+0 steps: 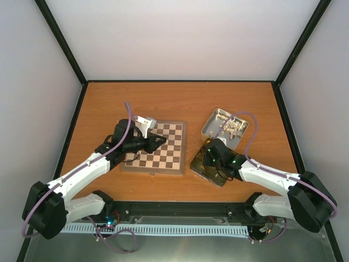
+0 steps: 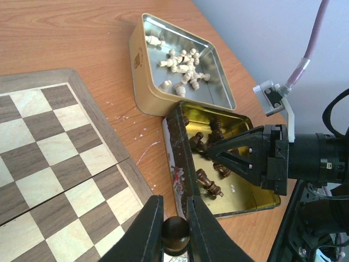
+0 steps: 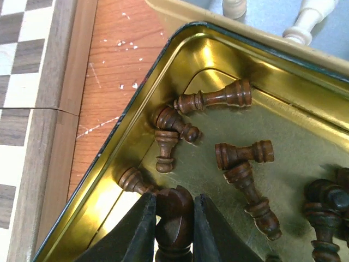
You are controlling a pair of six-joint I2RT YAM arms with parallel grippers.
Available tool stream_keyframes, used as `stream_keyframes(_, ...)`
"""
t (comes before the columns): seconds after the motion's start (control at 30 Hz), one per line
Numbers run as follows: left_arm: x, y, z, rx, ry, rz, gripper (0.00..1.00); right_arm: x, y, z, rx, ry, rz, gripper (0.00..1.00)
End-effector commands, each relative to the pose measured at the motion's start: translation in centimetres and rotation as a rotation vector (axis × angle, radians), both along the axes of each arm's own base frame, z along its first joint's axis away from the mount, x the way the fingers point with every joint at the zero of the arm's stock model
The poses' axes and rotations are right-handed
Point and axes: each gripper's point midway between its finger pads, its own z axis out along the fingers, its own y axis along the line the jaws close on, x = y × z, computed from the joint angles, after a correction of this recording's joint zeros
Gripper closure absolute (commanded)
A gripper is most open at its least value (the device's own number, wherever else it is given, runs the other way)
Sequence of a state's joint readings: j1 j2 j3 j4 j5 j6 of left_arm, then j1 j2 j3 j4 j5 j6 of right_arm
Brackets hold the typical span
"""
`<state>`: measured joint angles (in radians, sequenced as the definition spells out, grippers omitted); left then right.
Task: Set up the chess pieces on the board
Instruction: Place the chess piece in the storage box, then pick up the chess piece from the storage box.
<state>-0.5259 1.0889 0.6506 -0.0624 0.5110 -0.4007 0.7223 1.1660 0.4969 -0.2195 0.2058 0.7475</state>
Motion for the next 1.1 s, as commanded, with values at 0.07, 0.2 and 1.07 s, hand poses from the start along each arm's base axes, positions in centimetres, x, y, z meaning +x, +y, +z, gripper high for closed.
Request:
stream_keyframes(0.07, 2.1, -0.6, 1.3, 0.001, -0.049, 0.042, 0.97, 0.4, -0.5, -0.9, -0.037, 0.048, -0.041, 0.80)
stream_keyframes(0.2, 3.2, -0.4, 0.9, 0.021, -0.047, 0.085, 0.98, 0.7, -0.8, -1.0, -0.084, 0.048, -0.033, 0.72)
stream_keyframes(1.07, 2.5, -0.1, 0.7, 0.002, -0.056, 0.088, 0.97, 6.2, -1.7, -1.6, 0.107, 0.142, -0.421, 0.70)
